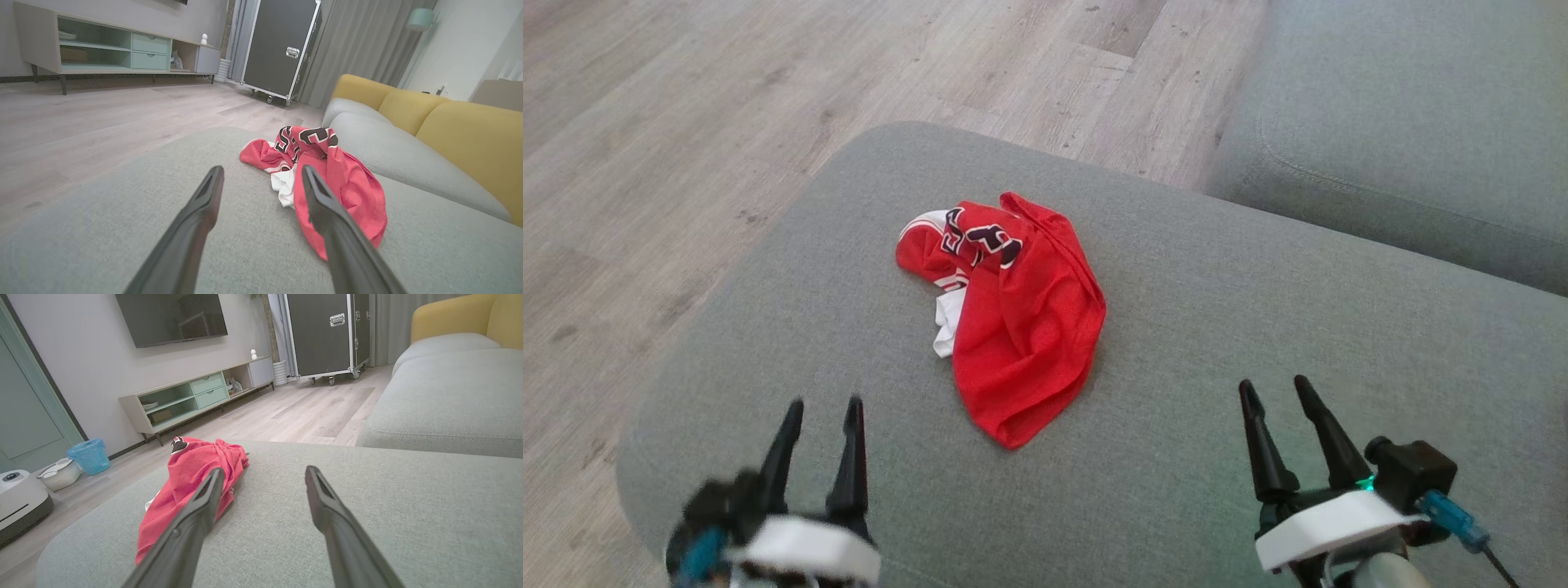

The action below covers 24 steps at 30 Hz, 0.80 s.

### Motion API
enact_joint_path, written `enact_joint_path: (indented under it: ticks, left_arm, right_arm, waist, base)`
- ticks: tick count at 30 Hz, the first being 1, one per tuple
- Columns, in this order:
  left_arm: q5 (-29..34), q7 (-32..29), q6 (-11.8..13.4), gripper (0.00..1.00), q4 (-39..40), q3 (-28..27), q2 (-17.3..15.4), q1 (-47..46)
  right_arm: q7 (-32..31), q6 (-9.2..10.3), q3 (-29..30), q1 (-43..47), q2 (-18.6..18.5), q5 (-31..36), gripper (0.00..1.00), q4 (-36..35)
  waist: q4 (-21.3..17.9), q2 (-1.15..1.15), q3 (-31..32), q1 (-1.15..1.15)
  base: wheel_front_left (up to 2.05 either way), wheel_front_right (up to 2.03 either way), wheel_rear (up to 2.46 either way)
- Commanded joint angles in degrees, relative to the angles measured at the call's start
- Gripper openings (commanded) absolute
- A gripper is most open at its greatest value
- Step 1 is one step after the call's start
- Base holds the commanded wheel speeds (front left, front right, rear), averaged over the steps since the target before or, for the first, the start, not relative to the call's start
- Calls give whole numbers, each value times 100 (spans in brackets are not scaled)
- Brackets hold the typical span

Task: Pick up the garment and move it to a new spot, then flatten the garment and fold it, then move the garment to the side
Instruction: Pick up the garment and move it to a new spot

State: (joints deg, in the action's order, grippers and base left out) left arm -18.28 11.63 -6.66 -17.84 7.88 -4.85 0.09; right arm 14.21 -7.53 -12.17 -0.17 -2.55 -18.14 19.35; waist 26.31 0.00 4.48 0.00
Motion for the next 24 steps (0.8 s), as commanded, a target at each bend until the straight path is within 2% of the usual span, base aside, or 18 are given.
enact_joint_path:
  ticks: [1, 6, 10, 15, 18, 24]
  left_arm:
    - [-22, -144, -48, 100, 173, -88, -168, -712]
    - [-156, -1145, -77, 100, 48, 468, -600, -1999]
    - [-786, -2340, -80, 100, -242, 1082, -862, -3163]
    - [-1381, -3376, -81, 100, -825, 1539, -1182, -4369]
    - [-1676, -3859, -81, 100, -1173, 1773, -1320, -4884]
    - [-2193, -4400, -82, 100, -1539, 2230, -1461, -5409]
  right_arm:
    - [79, 4, -60, -155, -32, 9, 100, -222]
    - [79, 4, 81, -299, -32, 250, 100, -407]
    - [79, 4, 263, -501, -32, 421, 100, -534]
    - [79, 4, 303, -813, -32, 501, 100, -720]
    - [79, 4, 287, -990, -32, 518, 100, -829]
    - [79, 4, 285, -1218, -32, 431, 100, -934]
  waist:
    - [-65, 0, -52, 0]
    - [-446, 0, -536, 0]
    - [-746, 0, -961, 0]
    - [-1166, 0, -1486, 0]
    - [-1416, 0, -1772, 0]
    - [-1754, 0, -2129, 0]
  base:
    - [0, 0, 0]
    - [0, 0, 0]
    - [0, 0, 0]
    - [0, 0, 0]
    - [0, 0, 0]
    - [0, 0, 0]
